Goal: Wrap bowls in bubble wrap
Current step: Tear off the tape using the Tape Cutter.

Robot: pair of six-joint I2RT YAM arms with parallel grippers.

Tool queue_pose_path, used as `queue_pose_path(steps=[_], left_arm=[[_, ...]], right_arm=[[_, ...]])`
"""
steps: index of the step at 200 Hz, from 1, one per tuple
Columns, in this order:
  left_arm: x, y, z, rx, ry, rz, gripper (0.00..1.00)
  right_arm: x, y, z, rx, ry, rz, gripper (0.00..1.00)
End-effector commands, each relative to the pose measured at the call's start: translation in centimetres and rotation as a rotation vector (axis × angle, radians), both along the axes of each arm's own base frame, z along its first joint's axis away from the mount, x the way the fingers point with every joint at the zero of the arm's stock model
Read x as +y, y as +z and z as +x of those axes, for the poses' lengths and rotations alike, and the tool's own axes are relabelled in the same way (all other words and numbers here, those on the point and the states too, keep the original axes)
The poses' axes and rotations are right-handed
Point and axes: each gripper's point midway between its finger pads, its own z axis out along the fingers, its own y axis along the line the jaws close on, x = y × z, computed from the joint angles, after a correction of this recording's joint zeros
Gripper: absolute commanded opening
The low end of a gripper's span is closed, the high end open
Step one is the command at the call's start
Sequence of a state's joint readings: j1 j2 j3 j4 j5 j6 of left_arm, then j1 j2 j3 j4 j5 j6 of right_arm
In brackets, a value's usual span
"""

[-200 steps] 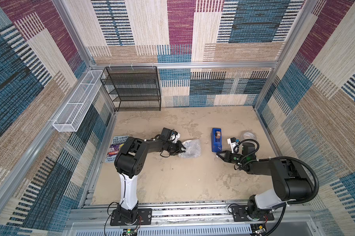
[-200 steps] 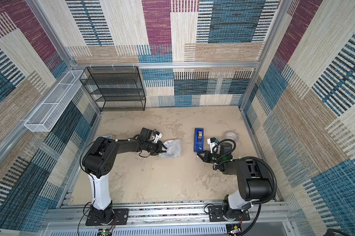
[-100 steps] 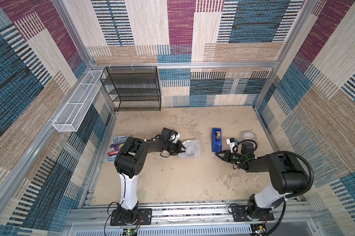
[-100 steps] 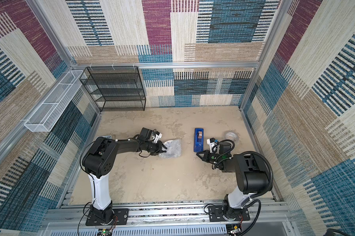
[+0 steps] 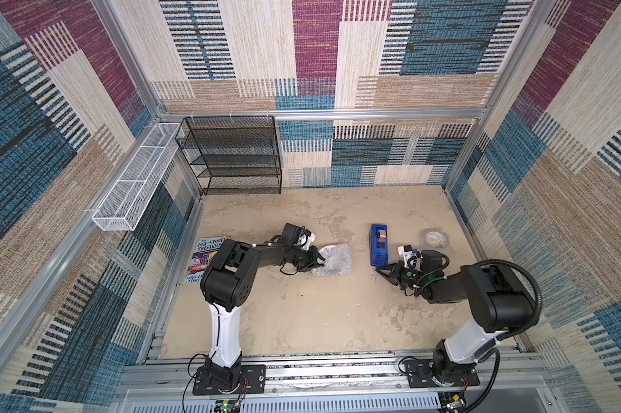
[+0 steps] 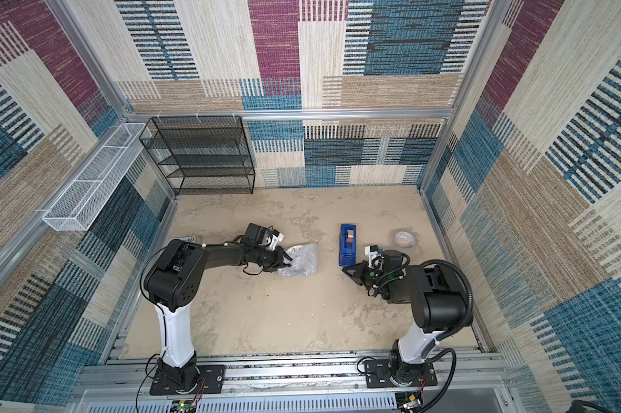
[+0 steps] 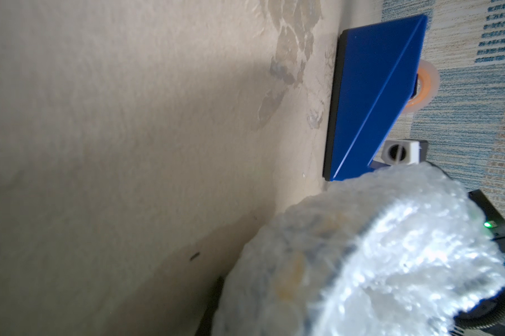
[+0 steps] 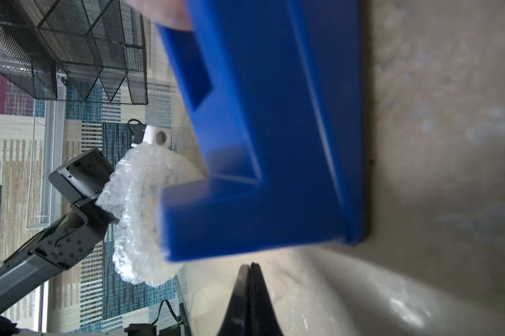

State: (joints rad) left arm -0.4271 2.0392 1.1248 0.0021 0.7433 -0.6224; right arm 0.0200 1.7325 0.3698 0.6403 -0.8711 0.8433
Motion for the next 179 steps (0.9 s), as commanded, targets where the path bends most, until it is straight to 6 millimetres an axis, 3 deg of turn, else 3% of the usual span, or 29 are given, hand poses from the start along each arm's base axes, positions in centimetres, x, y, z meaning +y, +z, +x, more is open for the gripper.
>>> queue_pose_path(steps=[1,21,52,70,134,179], left_arm=[[2.0,-2.9,-1.2,0.077,0.043,0.138,0.0],[2.1,-2.9,-1.2,0.078,0.045,0.143,0.0],[2.3,-2.2,-1.1,0.059,0.035,0.16,0.0],[2.2,-1.6,-1.0,0.041,0.035,0.153,0.0],[2.3,-0.9,-0.8,0.027,0.036,0.158,0.0],[2.6,-0.7,-0.8,0.019,0.038,0.181,0.0]], right_arm=[[1.2,-2.8,-2.6,0.252,-0.084,0.099,0.0],[3.0,-4.1,-4.6,0.329,-0.07,0.118,0.0],[3.6,-2.3,-3.2,0.242,-0.053,0.041,0.0],[3.4,-0.1,-2.5,0.169,-0.041,0.002,0.0],[3.7,11.0,-1.7,-0.092,0.027,-0.081,0.0],[5.3,15.6,-0.3,-0.151,0.092,0.008,0.0]])
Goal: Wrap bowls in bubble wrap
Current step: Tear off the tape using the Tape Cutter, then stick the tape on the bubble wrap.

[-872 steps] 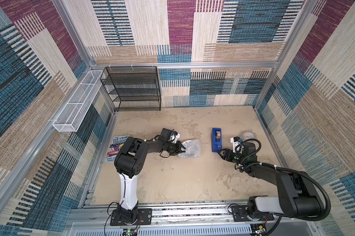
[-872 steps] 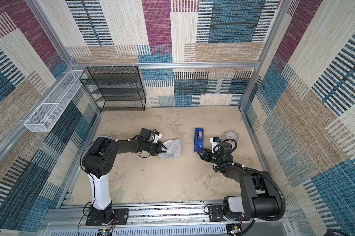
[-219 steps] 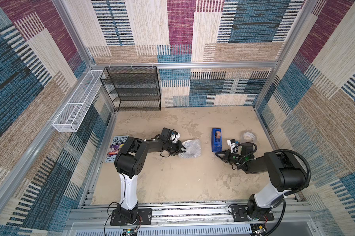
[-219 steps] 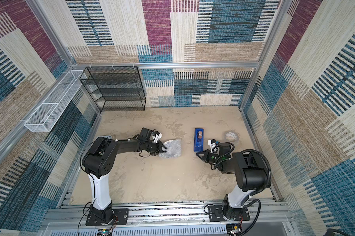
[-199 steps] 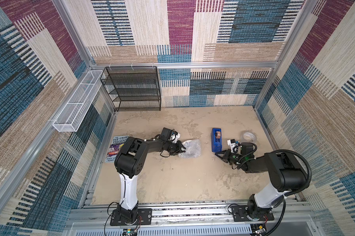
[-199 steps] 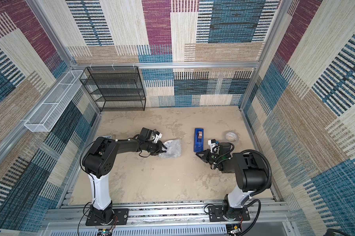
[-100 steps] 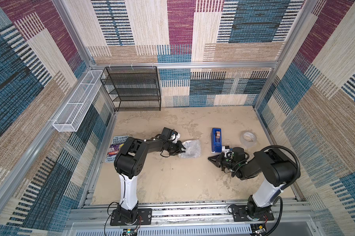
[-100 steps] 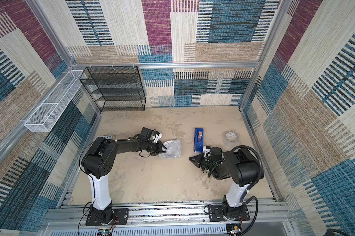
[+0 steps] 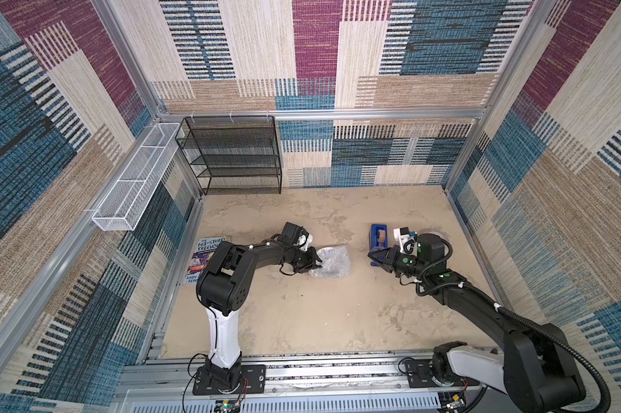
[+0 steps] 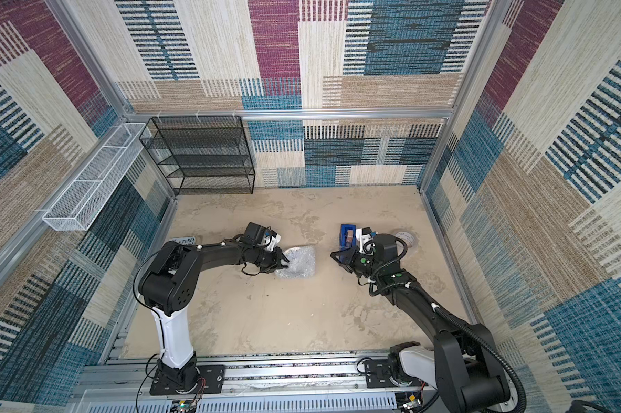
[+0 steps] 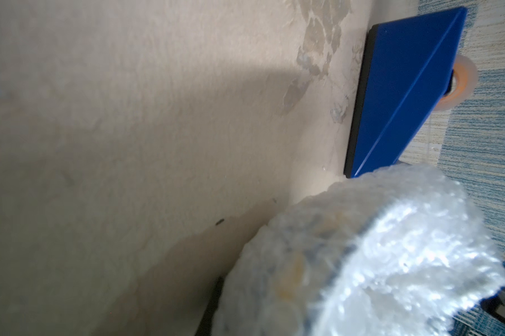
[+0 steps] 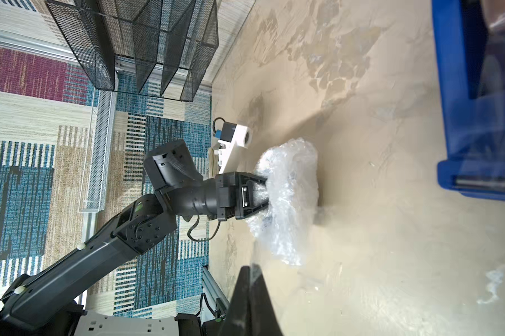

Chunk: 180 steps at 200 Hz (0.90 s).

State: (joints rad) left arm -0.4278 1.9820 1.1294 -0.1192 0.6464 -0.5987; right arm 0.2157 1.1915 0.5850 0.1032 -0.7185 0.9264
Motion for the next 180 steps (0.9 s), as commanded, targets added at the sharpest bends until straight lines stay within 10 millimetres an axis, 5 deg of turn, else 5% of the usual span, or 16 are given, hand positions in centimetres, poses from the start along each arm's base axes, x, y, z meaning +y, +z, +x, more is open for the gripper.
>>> queue_pose_path(steps=[1,29,89,134,180], left_arm=[[1.1,-1.0,-0.5,0.018,0.004,0.079,0.0],[1.4,-1.2,0.0,0.008,0.017,0.112,0.0],[1.8,-0.4,0.0,-0.019,0.014,0.152,0.0],[1.9,-0.3,-0.1,-0.02,0.013,0.155,0.0],[1.9,-0.2,-0.1,-0.02,0.013,0.158,0.0]], right_arm=[[0.9,1.1,0.1,0.009,0.059,0.025,0.0],[2.4,3.7,2.4,-0.028,0.126,0.084,0.0],[8.1,5.1,6.1,-0.011,0.287,0.113,0.0],[12.4,2.9,5.7,0.102,0.424,0.168,0.0],[14.5,-0.4,3.3,0.214,0.529,0.144,0.0]])
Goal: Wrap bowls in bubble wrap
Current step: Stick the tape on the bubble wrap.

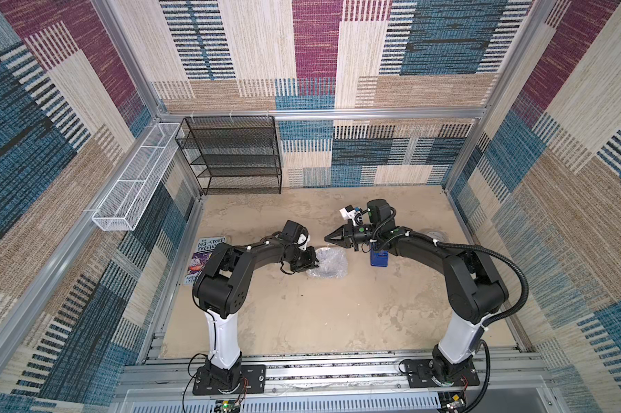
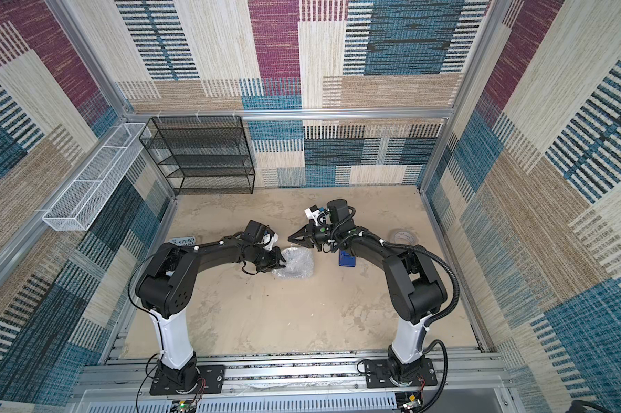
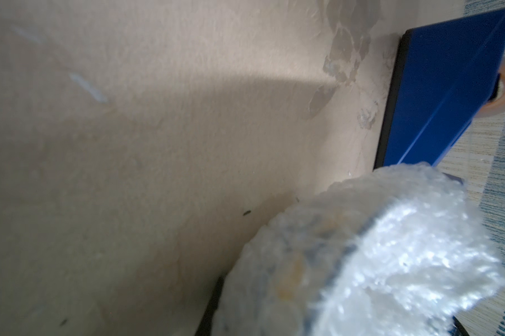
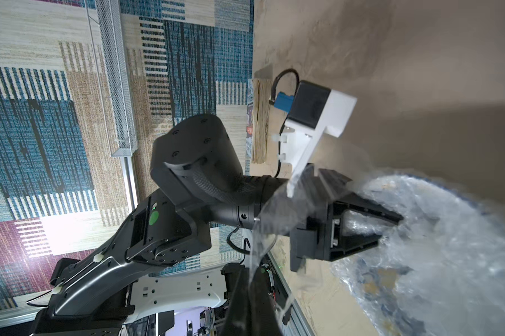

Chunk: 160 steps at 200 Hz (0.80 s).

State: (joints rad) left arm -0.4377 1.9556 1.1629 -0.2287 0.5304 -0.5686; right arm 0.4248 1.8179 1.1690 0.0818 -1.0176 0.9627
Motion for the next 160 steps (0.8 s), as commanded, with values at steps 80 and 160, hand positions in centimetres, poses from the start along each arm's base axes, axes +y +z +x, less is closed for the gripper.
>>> queue_pose_path(steps=[80,160], left_arm=[[1.3,0.2,-0.1,-0.029,-0.008,0.081,0.0],[1.5,0.4,0.0,-0.042,-0.007,0.094,0.0]], right_arm=[[-0.1,-7.2,-4.5,0.189,0.137,-0.141,0.0],[-1.9,-14.7,-1.9,0.267,0.02,-0.429,0.0]])
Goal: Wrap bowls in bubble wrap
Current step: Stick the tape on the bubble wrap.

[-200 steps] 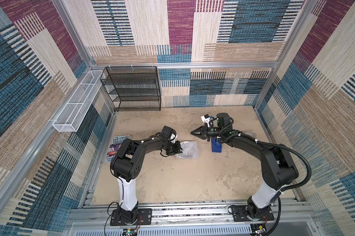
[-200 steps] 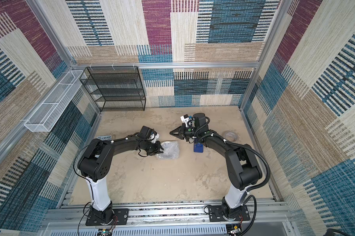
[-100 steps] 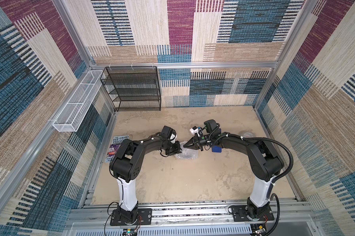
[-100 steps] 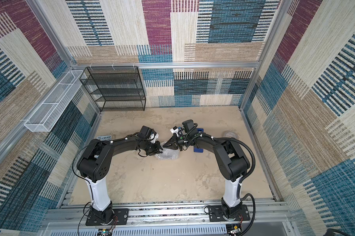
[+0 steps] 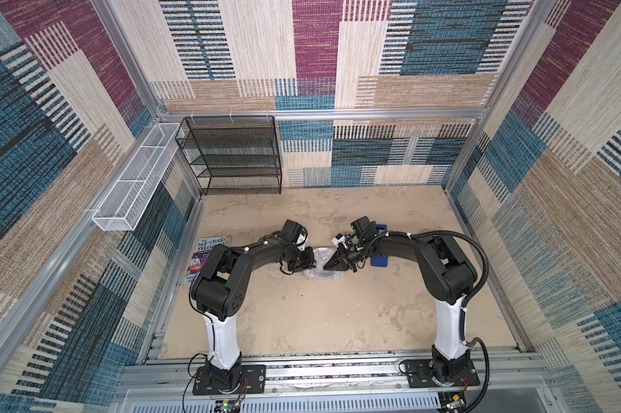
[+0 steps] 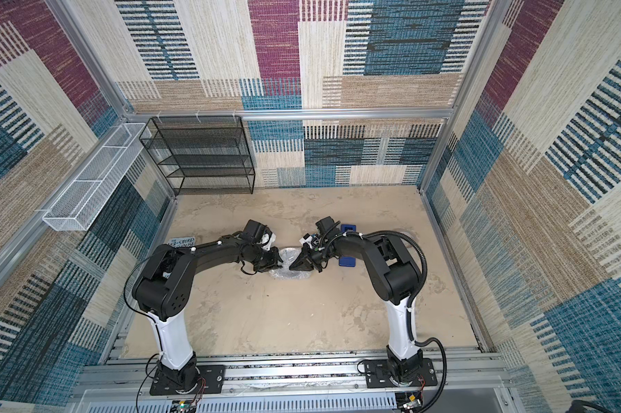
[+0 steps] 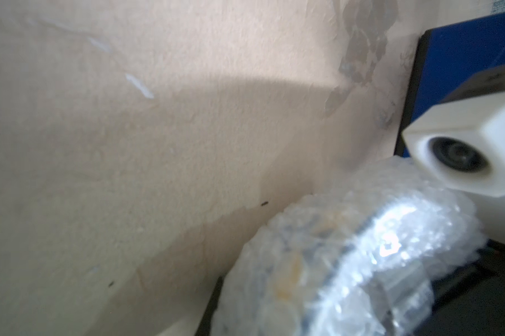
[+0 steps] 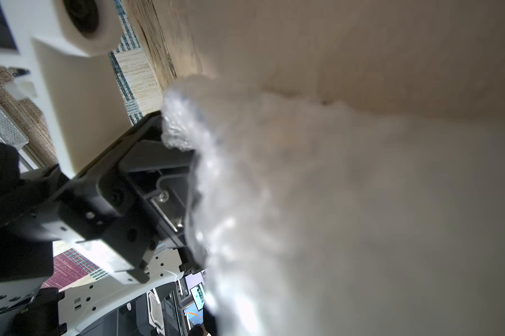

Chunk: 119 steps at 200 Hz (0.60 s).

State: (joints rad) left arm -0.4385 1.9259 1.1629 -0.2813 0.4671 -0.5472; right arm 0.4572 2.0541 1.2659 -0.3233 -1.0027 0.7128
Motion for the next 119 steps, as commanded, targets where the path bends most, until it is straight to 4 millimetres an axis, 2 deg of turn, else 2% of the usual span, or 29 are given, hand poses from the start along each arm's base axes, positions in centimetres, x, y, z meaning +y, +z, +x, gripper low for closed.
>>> queue_pose_path(steps=[1,30,56,82,103,119], left_arm=[[0.4,0.2,0.2,-0.025,-0.018,0.03,0.0],[0.7,0.2,0.2,-0.032,-0.013,0.046,0.0],[0.7,0.2,0.3,-0.032,-0.01,0.047,0.0],[0.6,0.1,0.4,-0.029,-0.008,0.048,0.0],[0.7,0.1,0.5,-0.028,-0.004,0.051,0.0],[0.6,0.0,0.5,-0.027,-0.004,0.048,0.0]], right_arm=[[-1.9,-3.3,1.2,-0.014,-0.075,-0.211,0.0],[-3.2,-4.0,1.1,-0.006,-0.116,-0.301,0.0],[-3.3,-3.1,1.2,-0.029,-0.126,-0.312,0.25],[-3.3,-0.3,2.4,-0.109,-0.161,-0.301,0.45],[-3.1,1.5,2.8,-0.144,-0.158,-0.3,0.52],[-3.4,1.9,2.7,-0.155,-0.155,-0.314,0.54]])
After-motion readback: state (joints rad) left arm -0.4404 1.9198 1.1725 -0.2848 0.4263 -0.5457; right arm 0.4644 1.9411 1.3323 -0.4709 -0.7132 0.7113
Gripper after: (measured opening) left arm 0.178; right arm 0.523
